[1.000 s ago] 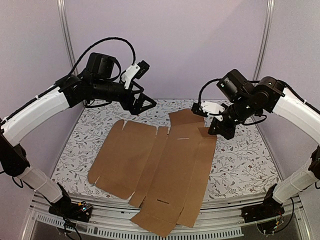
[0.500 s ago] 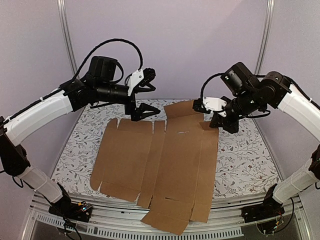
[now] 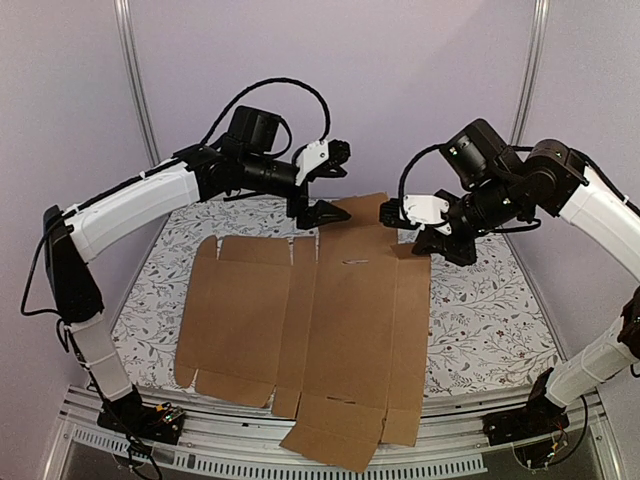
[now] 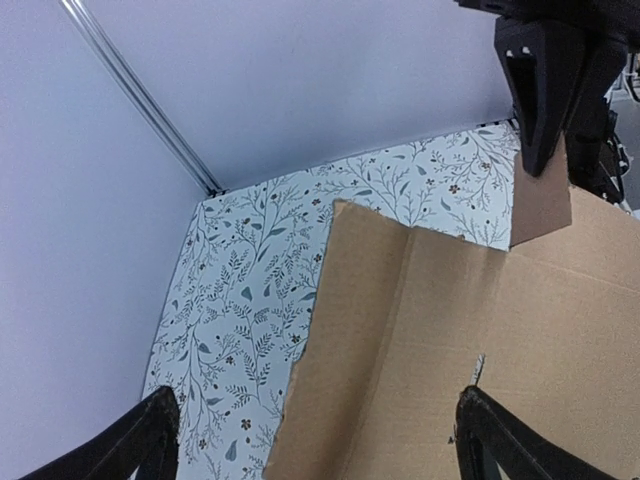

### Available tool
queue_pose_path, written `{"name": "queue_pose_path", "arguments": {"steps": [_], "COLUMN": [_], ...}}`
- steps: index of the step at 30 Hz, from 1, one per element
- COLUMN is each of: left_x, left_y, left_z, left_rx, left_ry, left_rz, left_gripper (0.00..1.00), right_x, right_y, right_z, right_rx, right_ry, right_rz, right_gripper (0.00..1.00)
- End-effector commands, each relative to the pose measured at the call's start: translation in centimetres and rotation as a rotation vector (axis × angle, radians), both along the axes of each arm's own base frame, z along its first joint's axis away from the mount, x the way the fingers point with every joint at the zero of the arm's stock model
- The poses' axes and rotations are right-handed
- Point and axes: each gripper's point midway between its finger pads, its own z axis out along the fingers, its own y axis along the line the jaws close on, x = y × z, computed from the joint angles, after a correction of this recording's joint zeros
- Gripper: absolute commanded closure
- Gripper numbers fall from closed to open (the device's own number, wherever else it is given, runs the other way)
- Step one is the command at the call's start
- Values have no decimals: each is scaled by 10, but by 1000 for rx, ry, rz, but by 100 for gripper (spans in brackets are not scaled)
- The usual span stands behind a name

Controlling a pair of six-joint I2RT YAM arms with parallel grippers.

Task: Fold the paper box

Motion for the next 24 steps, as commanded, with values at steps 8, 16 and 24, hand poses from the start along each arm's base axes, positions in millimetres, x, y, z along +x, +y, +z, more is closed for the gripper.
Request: {"name": "queue_pose_path", "arguments": {"steps": [8, 16, 24], "left_x": [-2, -5, -5], "left_y": [-20, -20, -17], "left_z": [-6, -17, -19], "left_rx": [30, 79, 101], "left_ry": [53, 89, 84], "left_rz": [-110, -136, -123], "left_gripper": [16, 46, 64], "right_x": [-6, -3, -4], "right_y": [11, 13, 14], "right_z": [16, 19, 19], "right_rx": [0, -11, -7], "right_ry": [-53, -91, -93], "right_rz": [43, 34, 32], "right_gripper": [100, 100, 100]}}
